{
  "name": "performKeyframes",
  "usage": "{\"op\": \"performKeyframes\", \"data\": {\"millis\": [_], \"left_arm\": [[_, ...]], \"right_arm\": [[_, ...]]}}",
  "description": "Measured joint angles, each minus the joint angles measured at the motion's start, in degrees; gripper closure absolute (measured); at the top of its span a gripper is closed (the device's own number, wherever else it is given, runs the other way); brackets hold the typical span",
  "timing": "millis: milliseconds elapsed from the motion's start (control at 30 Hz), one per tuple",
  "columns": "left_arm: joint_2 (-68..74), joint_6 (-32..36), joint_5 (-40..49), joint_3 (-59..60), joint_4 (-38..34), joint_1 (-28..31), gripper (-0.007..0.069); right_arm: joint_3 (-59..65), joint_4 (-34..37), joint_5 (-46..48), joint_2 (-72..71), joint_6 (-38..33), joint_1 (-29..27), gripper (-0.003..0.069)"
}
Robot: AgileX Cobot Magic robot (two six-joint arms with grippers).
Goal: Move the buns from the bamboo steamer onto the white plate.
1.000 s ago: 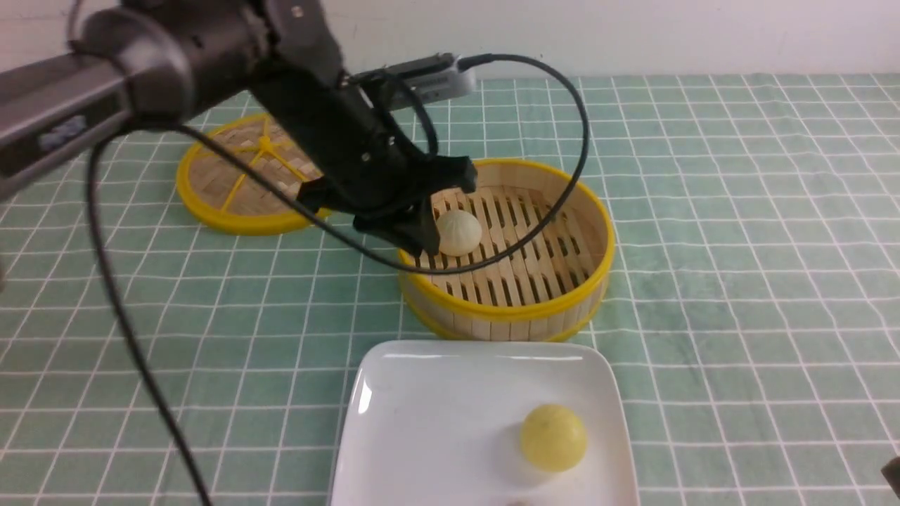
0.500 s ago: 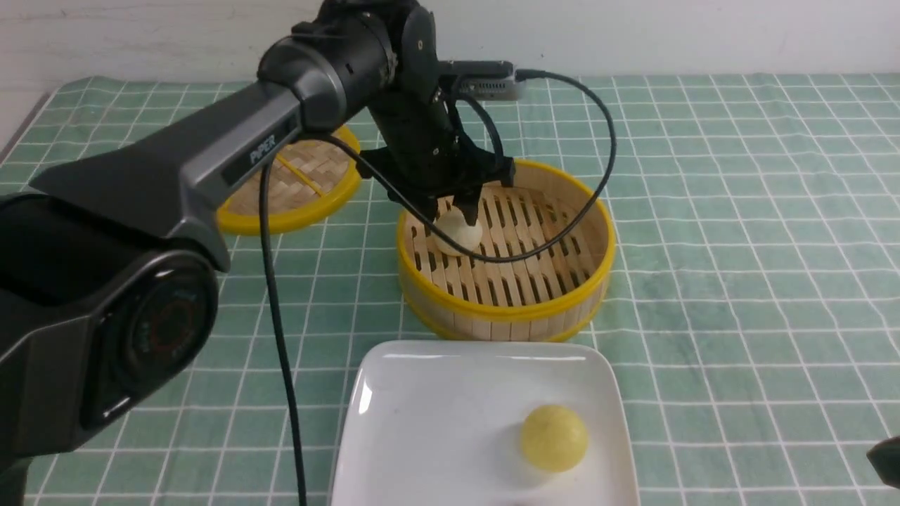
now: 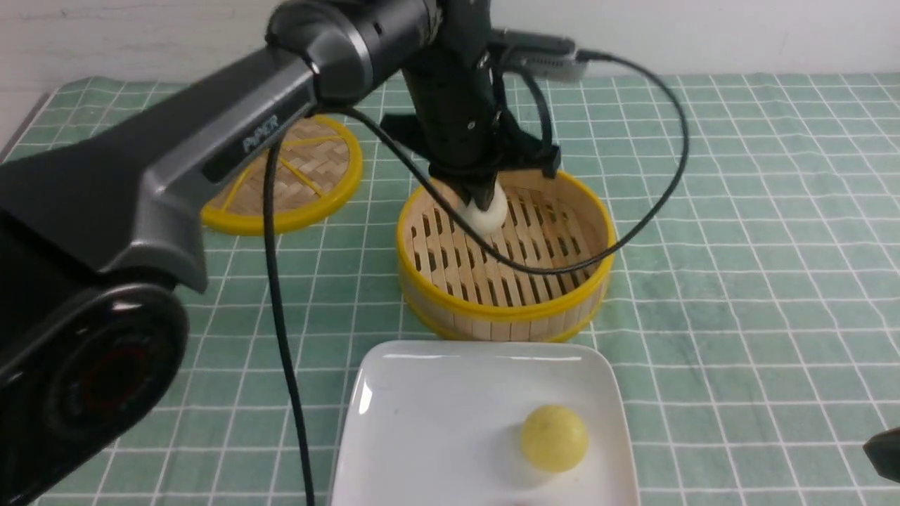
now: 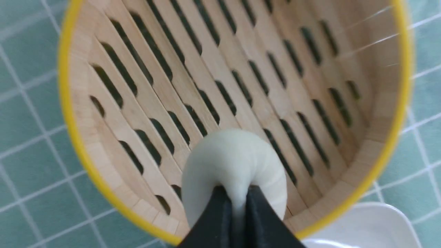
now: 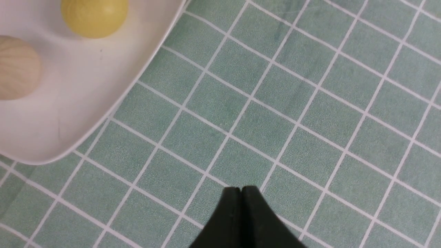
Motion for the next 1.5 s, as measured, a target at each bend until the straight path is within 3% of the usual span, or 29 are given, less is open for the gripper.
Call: {"op": "performKeyframes", "data": {"millis": [133,300,400,500,667,833,1067,1200,1367,1500], "left_arm": [[-10.78,-2.41,0.38,4.2,2.82,-2.11,0.0598],[-20.33,-5.12,0.78,20.44,-1.69,-2.64,0.0598],[-20.46,-5.47,-0.11,31.2,-6.17,-2.7,0.0596],[-18.27,-5.29,-6.44,40.32,-10.25,-2.94,0.0591],[-13.84,-4.9,-13.41,45.37,-11.0,-3.0,0.0549],[-11.45,-4.65,-14.82,45.59,-10.98,-3.0,0.0408],[-12.05,-1.85,-14.47,45.59,-10.98,-3.0,0.0115],[-15.69,-1.79,-14.18,45.59,-10.26,-3.0,0.0034],[-21.74,-1.79,-13.49,45.59,-7.08,-3.0,0.0063],[-24.89,-1.79,-12.67,45.59,-5.54,-3.0,0.0167]], "right_arm": [[0.0,0.05,0.0,0.0,0.0,0.0,0.0656],[0.0,0.05,0.0,0.0,0.0,0.0,0.0651],[0.0,0.05,0.0,0.0,0.0,0.0,0.0646],[0.0,0.23,-0.12,0.0,0.0,0.0,0.0645],[0.0,0.64,-0.18,-0.07,0.0,0.0,0.0644],[0.0,0.93,2.91,-2.37,0.0,0.0,0.0638],[-4.33,1.76,14.43,-16.6,1.55,0.0,0.0633],[-5.65,1.66,18.31,-26.16,4.07,0.0,0.0629],[-5.3,1.33,16.94,-35.99,10.2,0.0,0.0624],[0.36,0.86,3.13,-42.06,11.87,0.0,0.0624]]}}
